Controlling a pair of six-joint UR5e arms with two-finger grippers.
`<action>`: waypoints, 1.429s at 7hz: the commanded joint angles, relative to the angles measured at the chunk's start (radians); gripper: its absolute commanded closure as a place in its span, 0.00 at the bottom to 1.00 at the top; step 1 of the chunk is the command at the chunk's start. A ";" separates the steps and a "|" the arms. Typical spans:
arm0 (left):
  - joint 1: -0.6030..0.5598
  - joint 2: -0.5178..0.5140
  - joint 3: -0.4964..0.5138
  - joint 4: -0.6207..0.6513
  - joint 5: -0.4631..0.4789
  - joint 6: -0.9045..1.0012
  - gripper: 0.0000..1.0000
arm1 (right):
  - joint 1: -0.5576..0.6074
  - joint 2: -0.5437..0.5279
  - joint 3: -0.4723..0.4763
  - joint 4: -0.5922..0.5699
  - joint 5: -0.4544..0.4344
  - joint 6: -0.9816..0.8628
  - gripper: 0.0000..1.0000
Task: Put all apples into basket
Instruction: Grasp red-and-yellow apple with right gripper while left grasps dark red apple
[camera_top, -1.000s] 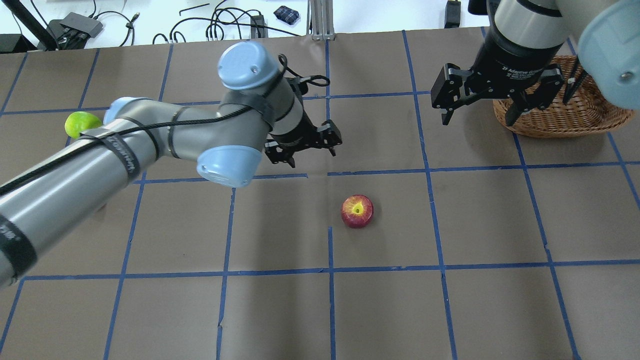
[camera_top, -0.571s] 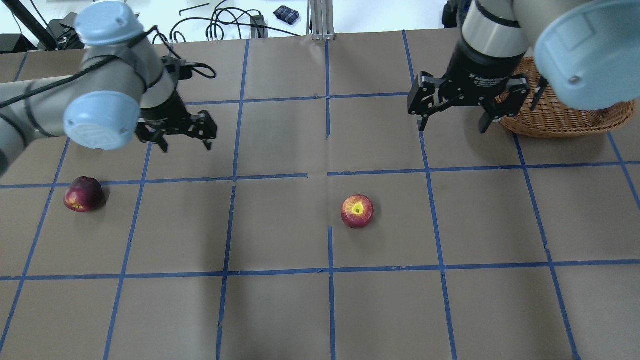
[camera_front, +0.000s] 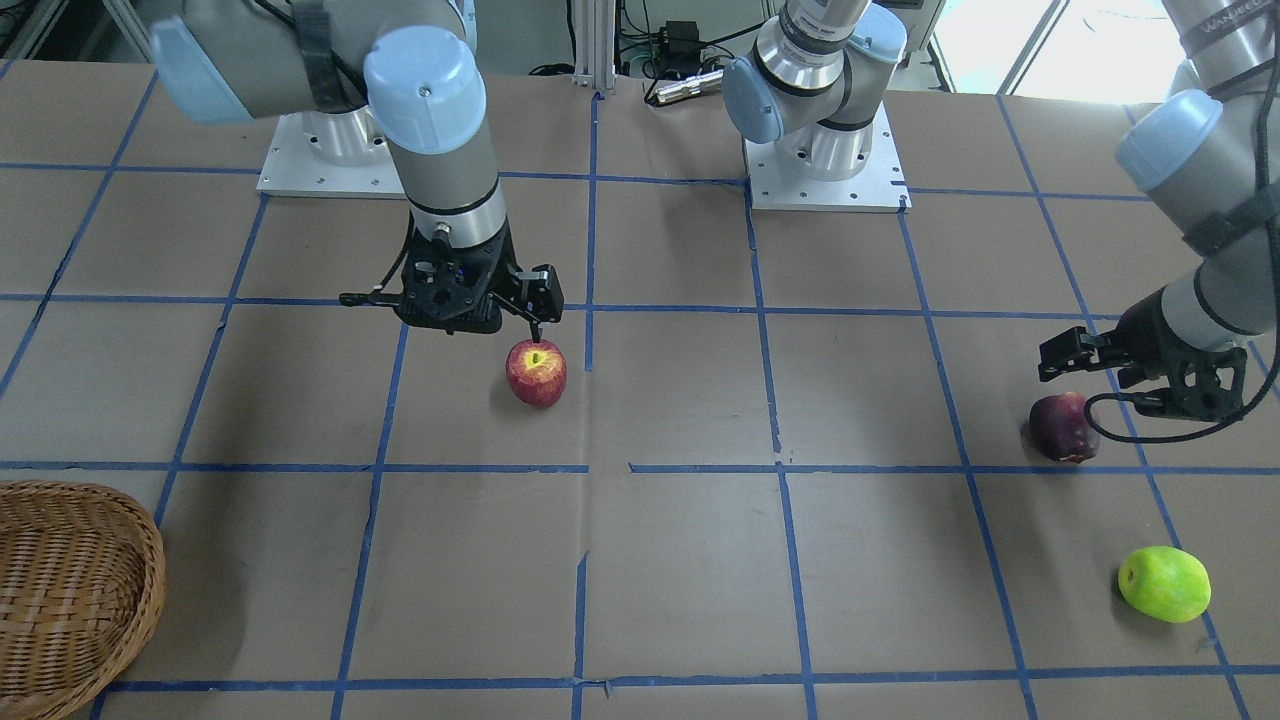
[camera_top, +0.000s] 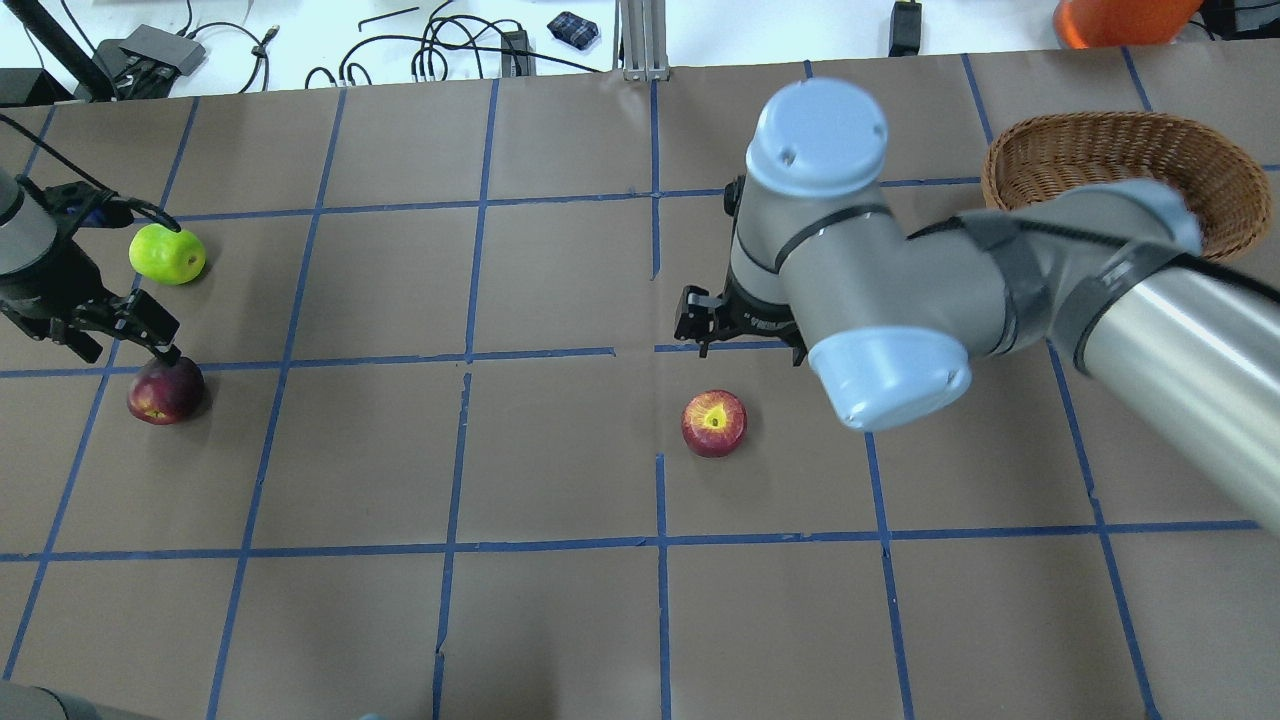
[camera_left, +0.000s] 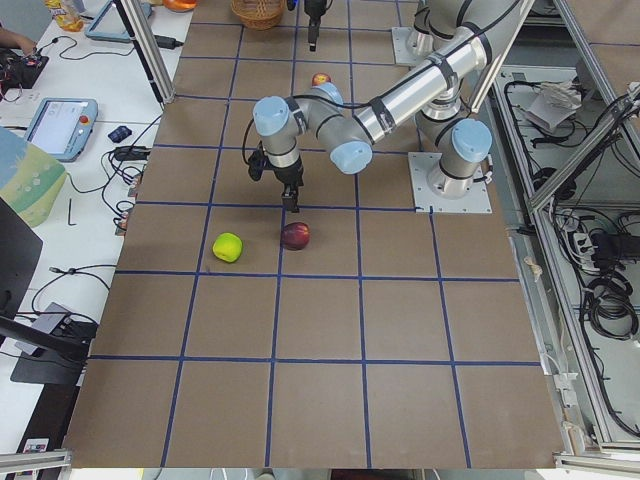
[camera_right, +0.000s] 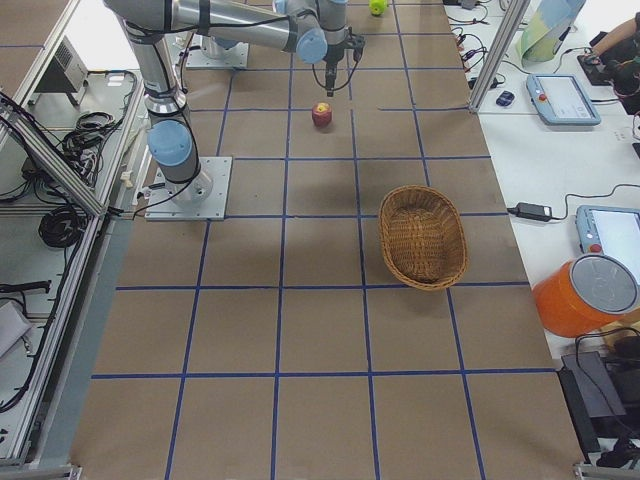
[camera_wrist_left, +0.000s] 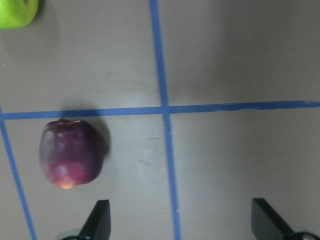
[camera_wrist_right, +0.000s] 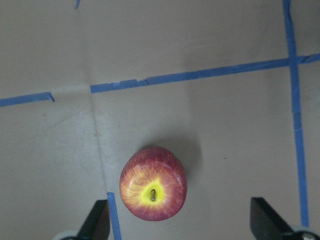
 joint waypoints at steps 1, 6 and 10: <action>0.035 -0.094 0.006 0.070 -0.038 0.022 0.01 | 0.034 0.037 0.106 -0.148 0.007 0.047 0.00; 0.038 -0.171 -0.007 0.127 0.013 0.031 0.00 | 0.059 0.173 0.116 -0.298 -0.006 0.061 0.08; 0.023 -0.170 -0.004 0.105 0.018 0.072 0.79 | 0.010 0.149 0.039 -0.245 -0.011 -0.008 0.71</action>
